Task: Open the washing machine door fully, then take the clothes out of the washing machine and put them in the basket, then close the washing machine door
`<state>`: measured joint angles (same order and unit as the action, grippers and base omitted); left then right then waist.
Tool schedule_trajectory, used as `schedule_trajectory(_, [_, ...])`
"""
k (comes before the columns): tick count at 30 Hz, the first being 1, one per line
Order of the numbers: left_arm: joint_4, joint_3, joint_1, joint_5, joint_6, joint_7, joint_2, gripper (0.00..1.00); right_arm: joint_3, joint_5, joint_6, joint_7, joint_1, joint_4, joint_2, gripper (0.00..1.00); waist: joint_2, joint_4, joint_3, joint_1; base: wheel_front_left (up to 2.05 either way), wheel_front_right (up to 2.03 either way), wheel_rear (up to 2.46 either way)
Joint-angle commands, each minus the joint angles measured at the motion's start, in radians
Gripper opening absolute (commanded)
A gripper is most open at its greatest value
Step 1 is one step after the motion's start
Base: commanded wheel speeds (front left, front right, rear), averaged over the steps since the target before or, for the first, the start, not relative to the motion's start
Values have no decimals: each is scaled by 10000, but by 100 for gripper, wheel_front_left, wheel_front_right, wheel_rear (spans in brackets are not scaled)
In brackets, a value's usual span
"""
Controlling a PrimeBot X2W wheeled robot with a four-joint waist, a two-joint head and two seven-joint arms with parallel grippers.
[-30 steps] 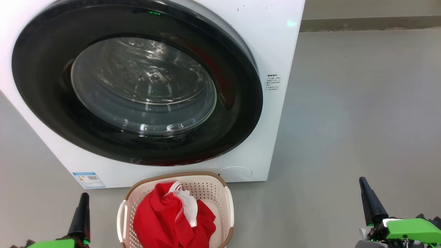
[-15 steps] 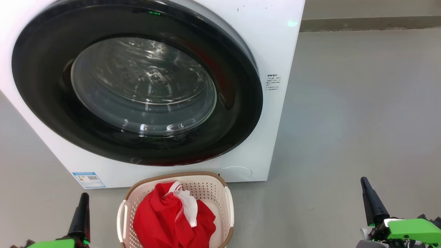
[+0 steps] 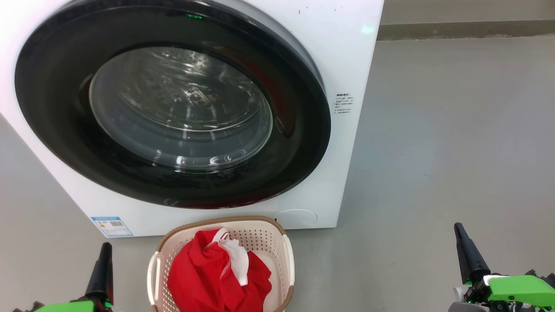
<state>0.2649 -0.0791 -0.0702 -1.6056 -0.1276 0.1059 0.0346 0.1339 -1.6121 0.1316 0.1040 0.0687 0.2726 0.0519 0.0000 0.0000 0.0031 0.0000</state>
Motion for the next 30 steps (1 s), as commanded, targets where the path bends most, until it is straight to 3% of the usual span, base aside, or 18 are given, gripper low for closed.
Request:
schedule_trajectory(1, [-200,-348,-377,-29,-31,73,164,0,-242,2,-9,59,388,-280,19,0,0,0,0,0,0,0,0])
schedule_trajectory(30, [-200,-352,-378,-25,-31,77,161,0,-224,17,-9,74,390,-280,7,0,0,0,0,0,0,0,0])
